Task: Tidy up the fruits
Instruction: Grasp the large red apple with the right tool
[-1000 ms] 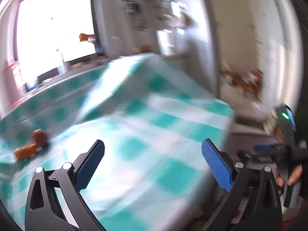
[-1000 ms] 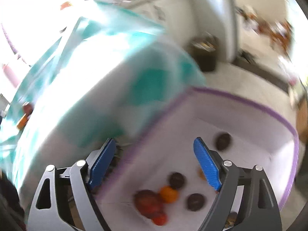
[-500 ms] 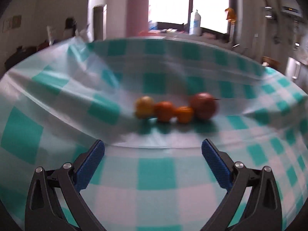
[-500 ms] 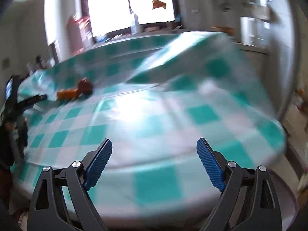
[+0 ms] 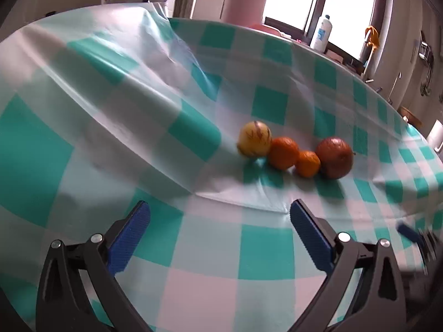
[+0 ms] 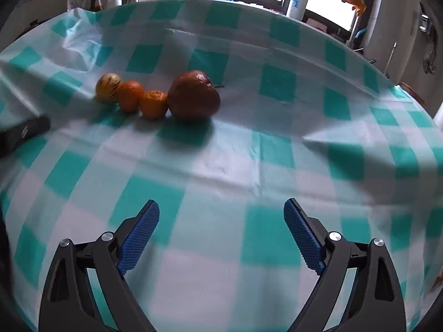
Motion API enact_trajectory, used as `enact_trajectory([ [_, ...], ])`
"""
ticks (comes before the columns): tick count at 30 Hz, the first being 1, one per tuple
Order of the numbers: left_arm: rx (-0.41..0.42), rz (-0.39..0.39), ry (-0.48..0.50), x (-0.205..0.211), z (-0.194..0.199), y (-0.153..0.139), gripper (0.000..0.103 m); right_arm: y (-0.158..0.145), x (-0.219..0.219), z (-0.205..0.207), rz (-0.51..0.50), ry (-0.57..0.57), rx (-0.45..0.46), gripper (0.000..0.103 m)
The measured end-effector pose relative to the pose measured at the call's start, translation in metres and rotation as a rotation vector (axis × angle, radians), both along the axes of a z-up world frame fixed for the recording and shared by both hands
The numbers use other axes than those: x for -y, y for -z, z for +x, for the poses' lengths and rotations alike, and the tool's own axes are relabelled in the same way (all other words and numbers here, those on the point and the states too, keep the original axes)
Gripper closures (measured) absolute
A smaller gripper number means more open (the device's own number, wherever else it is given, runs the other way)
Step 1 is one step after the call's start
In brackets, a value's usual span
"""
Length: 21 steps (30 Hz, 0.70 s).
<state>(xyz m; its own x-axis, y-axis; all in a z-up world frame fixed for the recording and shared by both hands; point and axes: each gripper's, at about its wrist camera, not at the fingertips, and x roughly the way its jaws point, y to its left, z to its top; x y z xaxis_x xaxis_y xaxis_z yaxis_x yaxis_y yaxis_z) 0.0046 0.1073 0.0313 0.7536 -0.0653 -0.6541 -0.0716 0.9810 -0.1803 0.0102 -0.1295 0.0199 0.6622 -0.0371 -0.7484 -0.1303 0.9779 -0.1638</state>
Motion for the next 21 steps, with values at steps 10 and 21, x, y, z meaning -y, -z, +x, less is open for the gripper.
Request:
enact_trajectory([
  [10, -0.049, -0.056, -0.035, -0.005, 0.002, 0.007, 0.002, 0.013, -0.037, 0.112, -0.084, 0.032, -0.023, 0.015],
  [21, -0.102, -0.067, -0.040, 0.001, 0.006, 0.018, 0.002, 0.010, -0.031, 0.132, 0.033, -0.027, -0.046, 0.043],
])
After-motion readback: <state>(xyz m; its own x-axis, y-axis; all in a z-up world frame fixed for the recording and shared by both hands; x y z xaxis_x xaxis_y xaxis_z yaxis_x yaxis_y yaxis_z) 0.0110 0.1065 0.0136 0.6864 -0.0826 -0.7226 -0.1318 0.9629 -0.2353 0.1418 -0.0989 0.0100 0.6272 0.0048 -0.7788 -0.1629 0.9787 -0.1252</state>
